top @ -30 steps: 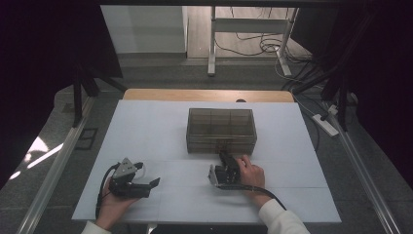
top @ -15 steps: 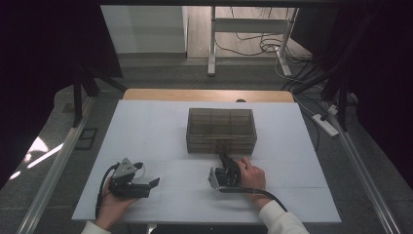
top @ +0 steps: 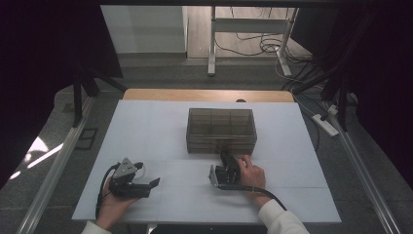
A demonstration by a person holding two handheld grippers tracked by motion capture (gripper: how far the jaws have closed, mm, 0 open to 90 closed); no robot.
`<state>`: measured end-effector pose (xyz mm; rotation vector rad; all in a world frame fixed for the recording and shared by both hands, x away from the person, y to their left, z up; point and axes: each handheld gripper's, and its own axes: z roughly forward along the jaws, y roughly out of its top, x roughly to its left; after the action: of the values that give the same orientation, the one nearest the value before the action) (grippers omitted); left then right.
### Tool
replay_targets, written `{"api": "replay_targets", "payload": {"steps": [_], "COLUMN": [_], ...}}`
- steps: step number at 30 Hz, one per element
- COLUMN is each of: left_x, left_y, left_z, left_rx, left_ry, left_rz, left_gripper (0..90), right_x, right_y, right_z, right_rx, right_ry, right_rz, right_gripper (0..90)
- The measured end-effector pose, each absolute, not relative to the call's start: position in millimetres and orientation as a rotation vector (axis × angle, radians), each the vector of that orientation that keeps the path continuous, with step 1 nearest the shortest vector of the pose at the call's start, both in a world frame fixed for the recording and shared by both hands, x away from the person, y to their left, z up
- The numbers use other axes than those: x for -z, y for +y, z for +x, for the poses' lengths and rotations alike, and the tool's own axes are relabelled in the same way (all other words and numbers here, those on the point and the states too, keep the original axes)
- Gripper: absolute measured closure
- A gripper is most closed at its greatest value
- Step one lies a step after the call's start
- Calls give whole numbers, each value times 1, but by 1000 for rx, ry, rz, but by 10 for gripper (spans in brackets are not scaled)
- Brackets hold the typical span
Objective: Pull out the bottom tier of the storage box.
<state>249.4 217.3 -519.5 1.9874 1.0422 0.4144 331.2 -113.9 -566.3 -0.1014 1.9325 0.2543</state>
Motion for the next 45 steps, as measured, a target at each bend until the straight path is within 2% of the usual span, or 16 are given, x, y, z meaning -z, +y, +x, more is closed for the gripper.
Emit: {"api": "replay_targets", "payload": {"steps": [21, 22, 23, 27, 30, 45], "left_x": [519, 519, 519, 519, 519, 519], "left_y": [219, 219, 219, 218, 218, 218], "left_z": [249, 249, 249, 249, 249, 249], "left_rx": [-417, -417, -417, -415, -420, -420], "left_ry": [1046, 1046, 1046, 1045, 1043, 1045], "left_rz": [1981, 1981, 1981, 1983, 1985, 1981], "left_gripper": [114, 114, 114, 114, 114, 114], "right_x": [567, 567, 565, 558, 561, 574], "right_y": [-114, -115, -116, -118, -119, -111], "right_z": [324, 322, 320, 318, 321, 329], "right_rx": [-228, -236, -253, -269, -262, -200], "right_ry": [1895, 1893, 1879, 1904, 1925, 1860], "right_rz": [-122, -132, -133, -98, -98, -144], "right_gripper": [799, 892, 894, 888, 776, 788]}}
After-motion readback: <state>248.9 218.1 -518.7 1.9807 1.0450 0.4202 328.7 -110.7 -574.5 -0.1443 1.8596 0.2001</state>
